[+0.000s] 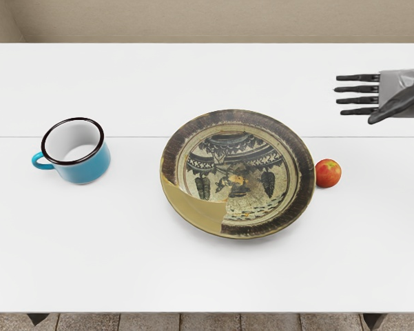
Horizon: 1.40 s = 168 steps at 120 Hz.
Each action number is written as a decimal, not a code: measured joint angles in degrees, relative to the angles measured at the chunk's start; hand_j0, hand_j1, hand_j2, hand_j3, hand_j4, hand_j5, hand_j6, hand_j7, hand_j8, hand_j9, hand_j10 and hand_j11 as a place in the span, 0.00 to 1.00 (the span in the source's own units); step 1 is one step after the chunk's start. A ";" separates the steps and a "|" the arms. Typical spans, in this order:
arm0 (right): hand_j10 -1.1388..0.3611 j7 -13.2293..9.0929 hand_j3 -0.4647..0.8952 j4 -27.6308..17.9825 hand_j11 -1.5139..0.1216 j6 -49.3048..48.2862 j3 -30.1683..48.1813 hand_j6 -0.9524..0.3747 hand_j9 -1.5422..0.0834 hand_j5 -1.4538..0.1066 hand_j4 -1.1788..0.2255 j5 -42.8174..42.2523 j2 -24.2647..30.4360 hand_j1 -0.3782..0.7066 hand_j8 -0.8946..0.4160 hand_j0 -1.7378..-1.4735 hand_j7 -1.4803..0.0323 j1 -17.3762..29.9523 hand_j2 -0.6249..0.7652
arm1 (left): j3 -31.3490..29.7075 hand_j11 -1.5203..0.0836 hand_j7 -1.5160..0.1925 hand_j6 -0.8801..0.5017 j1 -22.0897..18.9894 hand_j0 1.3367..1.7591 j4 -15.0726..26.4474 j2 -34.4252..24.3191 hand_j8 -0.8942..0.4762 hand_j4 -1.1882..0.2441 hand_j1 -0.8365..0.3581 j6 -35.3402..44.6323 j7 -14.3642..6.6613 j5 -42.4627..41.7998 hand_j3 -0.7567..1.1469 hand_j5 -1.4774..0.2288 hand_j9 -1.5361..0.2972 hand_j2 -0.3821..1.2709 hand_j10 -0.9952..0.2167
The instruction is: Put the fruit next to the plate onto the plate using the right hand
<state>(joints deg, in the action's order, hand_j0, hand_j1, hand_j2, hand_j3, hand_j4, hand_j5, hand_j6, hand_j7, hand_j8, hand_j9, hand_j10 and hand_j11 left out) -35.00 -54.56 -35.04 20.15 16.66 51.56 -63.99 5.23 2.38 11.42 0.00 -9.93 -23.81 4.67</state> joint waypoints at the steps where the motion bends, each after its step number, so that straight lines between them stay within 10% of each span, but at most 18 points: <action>1: 0.76 0.00 0.34 -0.01 0.93 0.00 0.01 0.72 0.95 0.93 0.84 0.00 0.07 0.03 0.68 0.30 0.98 0.09 0.45 | 0.00 0.94 0.88 0.63 0.00 0.76 0.00 0.00 0.65 0.82 0.98 0.00 0.00 0.00 0.40 0.86 0.83 0.23 0.81; 53: 0.76 0.00 0.34 -0.59 0.93 -0.01 0.95 0.72 0.95 0.93 0.84 -1.15 0.61 0.03 0.68 0.30 0.98 0.13 0.45 | 0.11 0.94 0.88 0.63 -0.18 0.76 0.01 0.00 0.65 0.82 0.98 0.00 0.00 -0.01 0.40 0.86 0.83 0.23 0.81; 85: 0.76 0.00 0.34 -16.88 0.93 0.76 -1.76 0.72 0.95 0.93 0.84 -32.51 -1.94 0.03 0.68 0.30 0.98 -5.99 0.45 | 0.07 0.94 0.88 0.63 -0.09 0.76 -0.04 0.00 0.65 0.82 0.98 0.00 0.00 -0.01 0.40 0.86 0.83 0.23 0.81; 120: 0.76 0.00 0.34 -20.27 0.93 14.13 -10.15 0.71 0.95 0.93 0.84 -51.33 -7.49 0.03 0.68 0.30 0.98 -9.35 0.45 | -0.10 0.94 0.88 0.63 1.05 0.76 -0.01 0.00 0.65 0.82 0.98 0.00 0.00 0.03 0.40 0.86 0.83 0.23 0.81; 168: 0.72 0.00 0.34 -32.11 0.89 39.62 -11.58 0.67 0.91 0.89 0.80 -71.69 -4.94 0.08 0.64 0.30 0.94 2.30 0.44 | 0.00 0.94 0.88 0.63 1.75 0.76 0.05 0.00 0.65 0.82 0.98 0.00 0.00 0.00 0.40 0.86 0.83 0.23 0.81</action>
<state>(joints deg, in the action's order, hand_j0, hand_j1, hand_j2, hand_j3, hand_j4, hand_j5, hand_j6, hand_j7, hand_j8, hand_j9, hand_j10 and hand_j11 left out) -35.00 -86.67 4.58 8.57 -55.03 46.62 -61.69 5.23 4.13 11.47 0.00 -9.93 -23.82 4.67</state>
